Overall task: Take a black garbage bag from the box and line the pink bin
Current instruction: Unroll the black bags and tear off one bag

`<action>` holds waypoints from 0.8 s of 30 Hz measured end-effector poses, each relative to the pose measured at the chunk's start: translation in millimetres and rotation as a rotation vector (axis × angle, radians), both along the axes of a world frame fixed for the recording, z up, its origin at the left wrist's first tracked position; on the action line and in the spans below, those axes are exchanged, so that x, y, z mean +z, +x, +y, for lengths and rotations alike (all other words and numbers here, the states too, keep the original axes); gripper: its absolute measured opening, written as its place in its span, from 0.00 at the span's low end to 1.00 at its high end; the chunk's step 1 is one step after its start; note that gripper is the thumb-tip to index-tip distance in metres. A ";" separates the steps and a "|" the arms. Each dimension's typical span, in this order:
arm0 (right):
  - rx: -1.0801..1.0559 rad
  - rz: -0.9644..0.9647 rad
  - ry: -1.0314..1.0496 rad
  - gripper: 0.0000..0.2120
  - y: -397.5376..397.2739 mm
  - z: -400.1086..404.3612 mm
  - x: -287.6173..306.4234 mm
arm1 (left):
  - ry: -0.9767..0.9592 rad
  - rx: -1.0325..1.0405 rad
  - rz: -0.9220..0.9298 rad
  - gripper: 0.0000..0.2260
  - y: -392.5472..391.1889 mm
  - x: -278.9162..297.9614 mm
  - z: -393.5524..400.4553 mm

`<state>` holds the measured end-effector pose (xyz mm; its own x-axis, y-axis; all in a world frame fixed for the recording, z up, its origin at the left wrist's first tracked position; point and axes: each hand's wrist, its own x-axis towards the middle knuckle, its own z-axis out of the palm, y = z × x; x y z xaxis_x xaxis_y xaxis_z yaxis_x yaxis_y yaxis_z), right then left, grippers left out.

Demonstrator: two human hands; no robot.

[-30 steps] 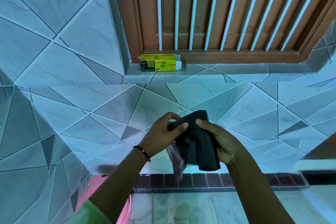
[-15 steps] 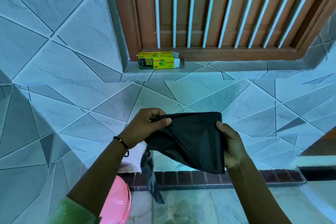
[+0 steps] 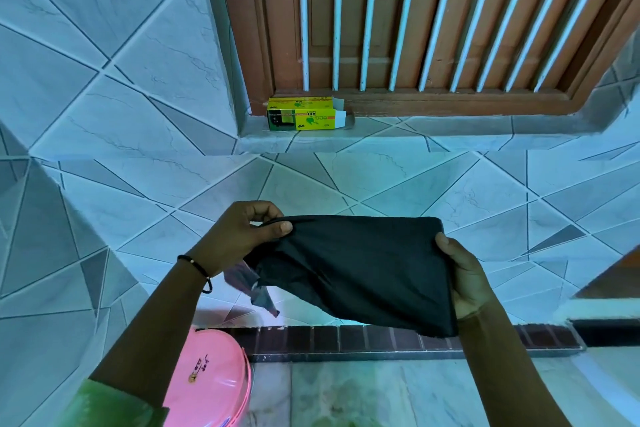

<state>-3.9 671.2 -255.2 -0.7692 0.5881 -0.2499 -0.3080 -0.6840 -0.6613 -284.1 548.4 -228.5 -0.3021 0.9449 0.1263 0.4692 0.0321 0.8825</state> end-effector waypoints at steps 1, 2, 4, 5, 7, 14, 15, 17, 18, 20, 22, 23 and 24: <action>0.012 -0.022 0.005 0.33 -0.4 1.7 -1.2 | 0.010 0.022 0.001 0.07 -5.5 -0.8 -1.6; 0.020 -0.046 0.009 0.33 -0.5 2.8 -2.5 | 0.014 0.044 -0.005 0.06 -11.6 -1.8 -3.6; 0.027 -0.082 0.025 0.33 -2.1 3.7 -4.3 | -0.007 0.075 -0.005 0.06 -23.6 -3.9 -9.3; 0.030 -0.091 0.032 0.33 -3.3 3.1 -5.5 | -0.032 0.076 0.021 0.06 -28.0 -6.6 -11.6; 0.056 -0.096 0.035 0.33 -7.8 0.2 -6.1 | -0.121 0.065 0.126 0.06 -32.0 -13.9 -12.9; 0.172 -0.148 0.148 0.27 -27.4 -7.9 9.2 | -0.184 -0.179 -0.067 0.16 34.3 -11.1 9.5; 0.181 -0.138 0.148 0.27 -29.4 -9.1 11.7 | -0.176 -0.234 -0.104 0.15 49.1 -9.3 13.6; 0.199 -0.117 0.138 0.31 -33.8 -11.5 15.0 | -0.161 -0.293 -0.173 0.17 71.1 -8.8 21.2; 0.202 -0.114 0.128 0.35 -35.1 -12.5 15.2 | -0.154 -0.281 -0.196 0.18 75.8 -10.1 24.3; 0.208 -0.121 0.124 0.42 -34.1 -13.0 14.4 | -0.135 -0.237 -0.202 0.15 76.5 -11.0 27.0; 0.179 -0.165 0.168 0.42 -30.7 -12.1 13.6 | -0.098 -0.247 -0.214 0.10 73.8 -10.7 26.5; 0.164 -0.196 0.204 0.41 -29.8 -12.8 14.5 | -0.081 -0.263 -0.239 0.08 73.6 -9.4 24.9; 0.151 -0.226 0.236 0.40 -29.4 -13.4 15.4 | -0.067 -0.275 -0.266 0.07 73.9 -6.9 23.3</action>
